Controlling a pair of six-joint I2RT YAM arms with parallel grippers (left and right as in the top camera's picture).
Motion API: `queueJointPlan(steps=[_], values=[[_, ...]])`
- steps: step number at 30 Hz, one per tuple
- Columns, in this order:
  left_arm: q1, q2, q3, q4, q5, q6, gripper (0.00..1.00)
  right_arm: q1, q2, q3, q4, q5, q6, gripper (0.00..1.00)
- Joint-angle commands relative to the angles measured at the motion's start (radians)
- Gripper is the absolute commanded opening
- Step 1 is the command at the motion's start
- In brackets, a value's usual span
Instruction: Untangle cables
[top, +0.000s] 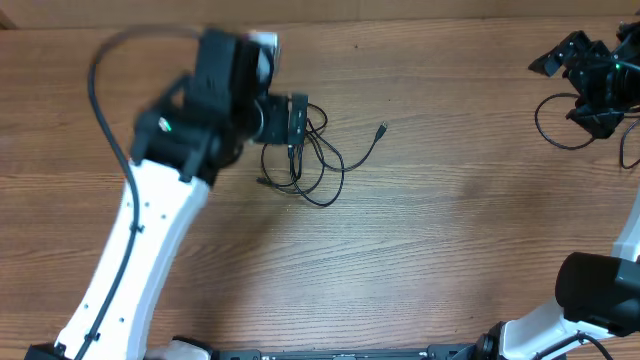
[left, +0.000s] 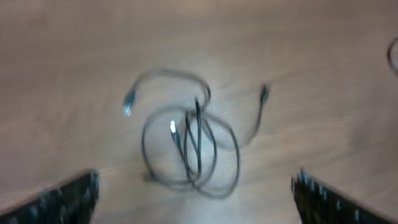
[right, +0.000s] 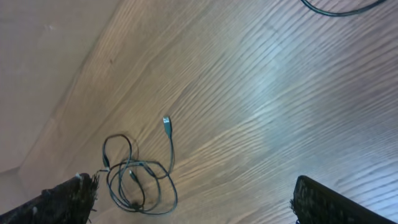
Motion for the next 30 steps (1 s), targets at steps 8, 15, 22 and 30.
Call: queueJointPlan(steps=[8, 15, 22, 30], values=[[0.01, 0.11, -0.322, 0.384, 0.074, -0.14, 0.88, 0.064, -0.013, 0.012, 0.005, 0.006, -0.007, 1.0], [0.026, 0.203, -0.322, 0.475, 0.184, -0.278, 0.49, 0.127, -0.013, 0.011, 0.013, 0.074, -0.007, 1.0], [0.091, 0.248, -0.322, 0.491, 0.206, -0.533, 0.45, 0.164, -0.013, 0.011, 0.014, 0.092, -0.007, 1.0], [0.099, 0.339, -0.322, 0.571, 0.248, -0.535, 0.4, 0.164, -0.013, 0.011, 0.01, 0.092, -0.007, 1.0]])
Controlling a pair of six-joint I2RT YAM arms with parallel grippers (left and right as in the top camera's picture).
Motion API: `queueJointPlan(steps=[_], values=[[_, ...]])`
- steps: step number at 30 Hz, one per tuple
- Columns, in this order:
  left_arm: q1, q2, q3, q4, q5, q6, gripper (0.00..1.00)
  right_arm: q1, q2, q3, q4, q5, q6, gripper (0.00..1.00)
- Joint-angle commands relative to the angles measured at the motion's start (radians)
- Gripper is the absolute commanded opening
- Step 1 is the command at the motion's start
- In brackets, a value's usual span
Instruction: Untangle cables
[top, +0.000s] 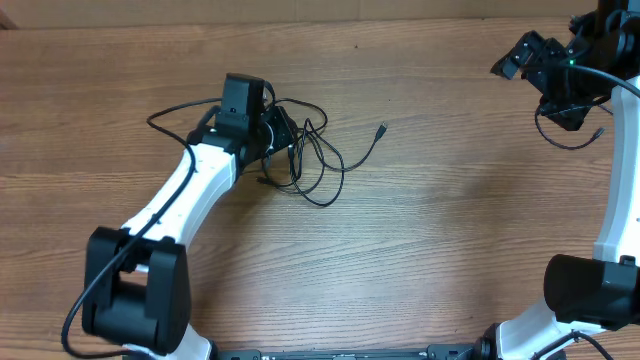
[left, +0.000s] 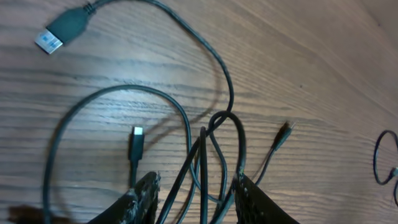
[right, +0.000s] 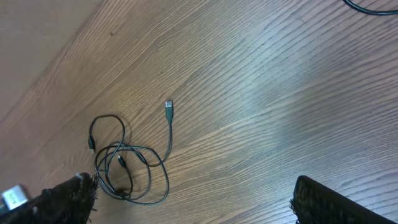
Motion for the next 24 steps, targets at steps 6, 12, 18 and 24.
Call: queueJointPlan(steps=[6, 12, 18, 24], values=[[-0.005, 0.095, 0.0, 0.097, 0.115, -0.036, 0.36, 0.006, -0.013, 0.011, 0.003, 0.019, -0.008, 1.0], [-0.014, 0.095, 0.0, 0.085, 0.158, -0.036, 0.29, 0.006, -0.012, 0.011, 0.004, 0.019, -0.008, 1.0], [-0.026, 0.095, 0.0, 0.083, 0.156, -0.035, 0.13, 0.006, -0.012, -0.006, 0.017, 0.019, -0.007, 1.0], [-0.034, 0.089, 0.0, 0.08, 0.217, -0.01, 0.04, 0.011, -0.012, -0.101, 0.026, 0.006, -0.007, 1.0]])
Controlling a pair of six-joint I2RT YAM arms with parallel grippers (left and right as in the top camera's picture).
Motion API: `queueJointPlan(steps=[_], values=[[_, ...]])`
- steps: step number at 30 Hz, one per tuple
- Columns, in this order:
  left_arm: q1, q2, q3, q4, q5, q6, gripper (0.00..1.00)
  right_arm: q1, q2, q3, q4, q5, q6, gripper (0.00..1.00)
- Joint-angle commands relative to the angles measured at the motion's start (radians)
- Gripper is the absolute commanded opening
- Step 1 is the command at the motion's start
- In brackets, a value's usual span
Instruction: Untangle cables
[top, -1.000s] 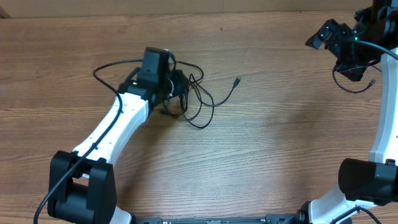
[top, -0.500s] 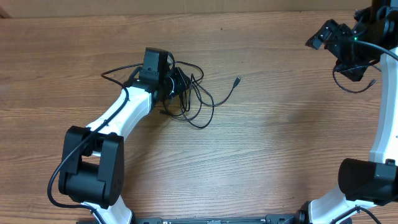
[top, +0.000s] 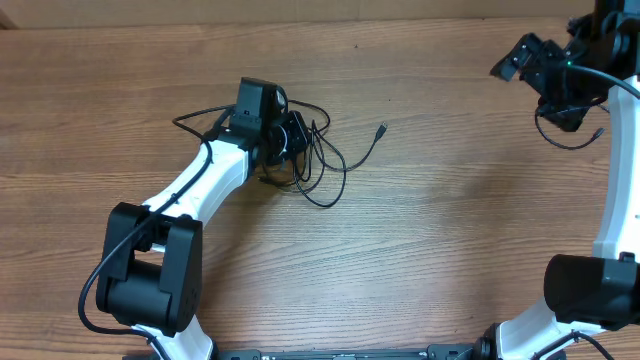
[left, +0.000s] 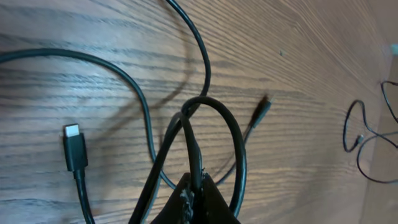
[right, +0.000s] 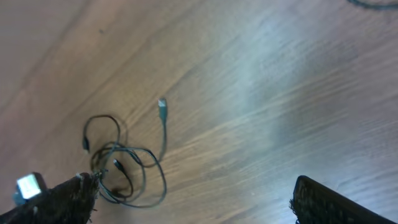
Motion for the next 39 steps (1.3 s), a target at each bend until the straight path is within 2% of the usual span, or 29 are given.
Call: queueJointPlan(steps=[1, 5, 8, 15, 18, 24, 26, 28, 34, 39], values=[[0.0, -0.004, 0.002, -0.002, 0.059, 0.03, 0.04, 0.014, -0.012, -0.065, 0.001, -0.024, -0.007, 1.0], [0.04, -0.058, 0.028, -0.005, 0.162, 0.084, 0.04, 0.045, -0.012, -0.142, 0.021, -0.119, -0.008, 1.0], [0.058, -0.117, 0.043, -0.015, 0.185, 0.145, 0.04, 0.091, -0.012, -0.23, 0.093, -0.204, -0.008, 1.0], [0.079, -0.258, 0.043, -0.014, 0.181, 0.178, 0.04, 0.229, -0.012, -0.503, 0.44, -0.451, -0.064, 1.0], [0.087, -0.298, 0.044, -0.011, 0.181, 0.177, 0.04, 0.29, -0.012, -0.595, 0.602, -0.49, -0.062, 1.0], [0.088, -0.323, 0.045, -0.001, 0.212, 0.176, 0.04, 0.42, -0.01, -0.711, 0.9, -0.476, 0.09, 1.0], [0.088, -0.323, 0.045, 0.013, 0.231, 0.176, 0.04, 0.466, -0.005, -0.735, 0.981, -0.409, 0.215, 1.0], [0.088, -0.324, 0.045, 0.027, 0.237, 0.173, 0.04, 0.51, 0.0, -0.745, 1.014, -0.306, 0.317, 1.0], [0.088, -0.324, 0.047, 0.069, 0.237, 0.172, 0.04, 0.601, 0.011, -0.745, 1.038, -0.142, 0.463, 1.0], [0.089, -0.324, 0.05, 0.072, 0.237, 0.168, 0.04, 0.621, 0.026, -0.746, 1.059, -0.019, 0.537, 0.9]])
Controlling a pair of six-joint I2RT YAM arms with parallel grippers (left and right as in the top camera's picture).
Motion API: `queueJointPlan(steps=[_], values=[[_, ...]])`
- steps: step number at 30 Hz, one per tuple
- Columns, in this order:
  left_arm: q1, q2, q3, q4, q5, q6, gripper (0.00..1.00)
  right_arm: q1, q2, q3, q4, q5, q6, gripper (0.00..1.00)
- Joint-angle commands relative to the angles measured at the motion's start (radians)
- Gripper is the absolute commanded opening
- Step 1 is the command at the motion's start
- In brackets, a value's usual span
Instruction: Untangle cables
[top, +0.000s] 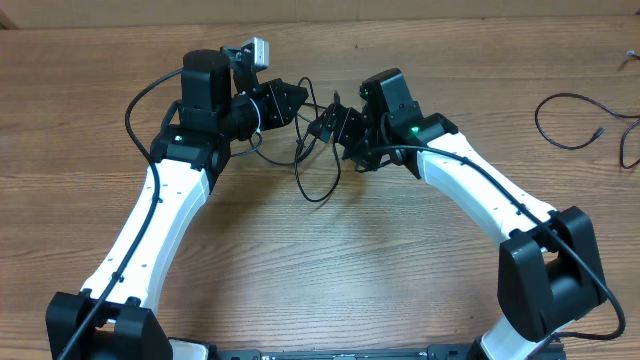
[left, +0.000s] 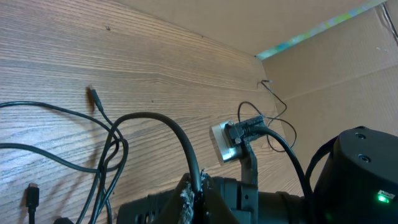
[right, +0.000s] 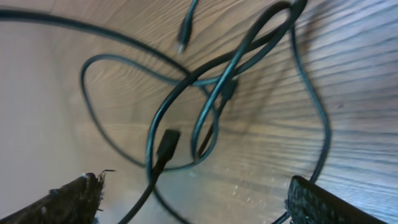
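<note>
A tangle of thin black cables (top: 318, 165) lies left of the table's middle, with one strand lifted. My left gripper (top: 288, 100) is shut on that strand (left: 186, 146), which arches up out of its fingertips (left: 198, 185). My right gripper (top: 335, 128) is wide open just right of the tangle, its fingers (right: 68, 200) spread either side of the loops (right: 211, 106). A dark plug (right: 165, 145) on one cable end lies between the open fingers. Nothing is gripped by the right gripper.
A separate black cable (top: 565, 118) lies curled at the far right, also visible far off as a cable (left: 273, 102) in the left wrist view. A cardboard wall (left: 348, 56) runs along the table's back edge. Both arms crowd the area round the tangle.
My right arm has moved from the far right back corner across to the tangle, still open. My left gripper, still shut on the strand, now sits higher and the strand arches up.
My left gripper was open above the tangle while the right one stood open by the far right cable. The left then sat low with its fingers either side of several strands, then shut on one. Now that strand is raised and the right gripper is open beside the tangle.
</note>
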Motion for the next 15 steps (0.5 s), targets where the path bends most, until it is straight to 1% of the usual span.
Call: queueJointPlan(steps=[1, 7, 9, 13, 15], values=[[0.01, -0.026, 0.029, 0.005, 0.019, 0.029, 0.04, 0.001, 0.027, -0.006, 0.035, 0.119, 0.09, 0.89], [0.052, -0.026, 0.033, 0.015, 0.015, 0.03, 0.04, 0.014, 0.044, -0.006, 0.111, 0.116, 0.089, 0.75], [0.064, -0.026, 0.038, 0.016, 0.019, 0.03, 0.04, 0.026, 0.044, -0.006, 0.135, 0.116, 0.089, 0.73], [0.081, -0.037, 0.046, 0.015, 0.039, 0.031, 0.04, 0.063, 0.048, -0.006, 0.189, 0.119, 0.089, 0.71], [0.095, -0.049, 0.048, 0.014, 0.064, 0.033, 0.04, 0.087, 0.059, -0.006, 0.204, 0.144, 0.09, 0.66]])
